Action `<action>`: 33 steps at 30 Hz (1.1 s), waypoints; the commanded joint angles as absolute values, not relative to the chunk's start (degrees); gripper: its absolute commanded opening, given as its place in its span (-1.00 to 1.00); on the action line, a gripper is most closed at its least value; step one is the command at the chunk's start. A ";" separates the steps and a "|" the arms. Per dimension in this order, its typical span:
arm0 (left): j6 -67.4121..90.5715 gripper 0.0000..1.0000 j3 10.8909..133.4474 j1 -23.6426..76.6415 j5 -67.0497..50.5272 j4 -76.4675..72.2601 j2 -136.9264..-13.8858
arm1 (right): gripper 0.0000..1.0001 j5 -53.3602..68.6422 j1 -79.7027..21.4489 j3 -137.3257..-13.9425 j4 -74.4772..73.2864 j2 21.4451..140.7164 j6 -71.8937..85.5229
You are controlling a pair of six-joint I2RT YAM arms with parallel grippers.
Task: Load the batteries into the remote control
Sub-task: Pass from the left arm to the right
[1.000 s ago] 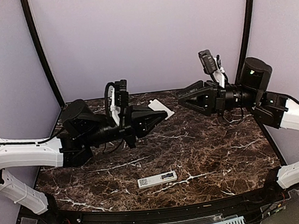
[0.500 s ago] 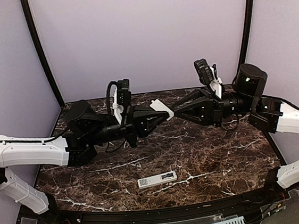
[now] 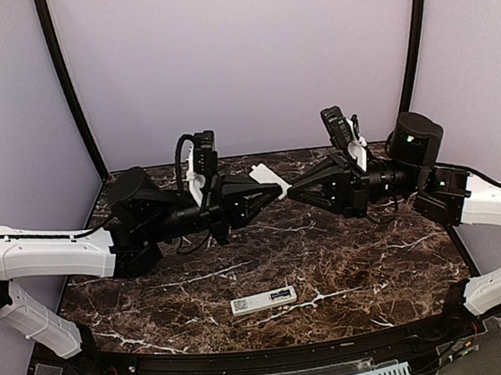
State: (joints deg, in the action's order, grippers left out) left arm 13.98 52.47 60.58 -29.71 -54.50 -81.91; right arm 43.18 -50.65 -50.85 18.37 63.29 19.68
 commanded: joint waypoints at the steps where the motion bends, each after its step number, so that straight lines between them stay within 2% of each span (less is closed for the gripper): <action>1: 13.93 -1.00 52.93 60.47 -30.39 -55.50 -81.99 | -0.79 41.82 -51.15 -51.21 19.59 63.64 19.93; 4: 13.85 -1.00 52.73 60.47 -30.32 -55.41 -81.92 | -0.82 42.39 -51.22 -51.69 19.39 64.26 19.84; 6: 13.51 -1.00 52.89 60.47 -30.52 -54.89 -82.03 | -1.00 42.97 -51.24 -52.12 18.72 64.60 19.33; 14: 13.00 -0.99 52.82 60.49 -30.47 -53.54 -82.19 | -1.00 44.48 -51.26 -53.68 13.19 63.49 16.97; 15: 11.53 -0.61 52.48 60.40 -28.91 -51.26 -81.33 | -1.00 43.63 -51.16 -54.26 9.19 62.08 15.72; 16: 11.17 -0.37 52.30 60.35 -28.41 -50.30 -80.67 | -1.00 43.41 -51.15 -54.62 7.51 61.77 15.20; 17: 10.44 -0.25 52.01 60.26 -28.22 -49.85 -80.33 | -1.00 43.22 -51.15 -54.99 5.88 61.58 14.66; 18: 10.14 -0.01 51.85 60.13 -27.97 -48.85 -79.69 | -1.00 43.00 -51.11 -55.32 4.23 61.46 14.27; 20: 8.71 0.24 51.70 59.87 -27.85 -46.20 -78.31 | -1.00 42.81 -50.99 -55.99 0.89 61.27 13.49; 24: 4.58 0.48 52.19 59.41 -28.63 -36.40 -74.58 | -1.00 42.90 -50.67 -59.82 -11.61 61.60 8.76; 26: 2.33 0.54 53.58 59.08 -29.78 -28.80 -73.23 | -1.00 43.03 -50.70 -63.15 -20.86 62.32 4.37; 29: 0.48 0.56 57.83 58.46 -32.29 -14.60 -72.62 | -1.00 43.49 -50.67 -68.75 -34.28 64.15 -2.76; 33: 0.35 0.47 62.76 57.21 -34.81 -2.46 -74.14 | -1.00 45.42 -50.66 -73.24 -42.33 67.29 -8.02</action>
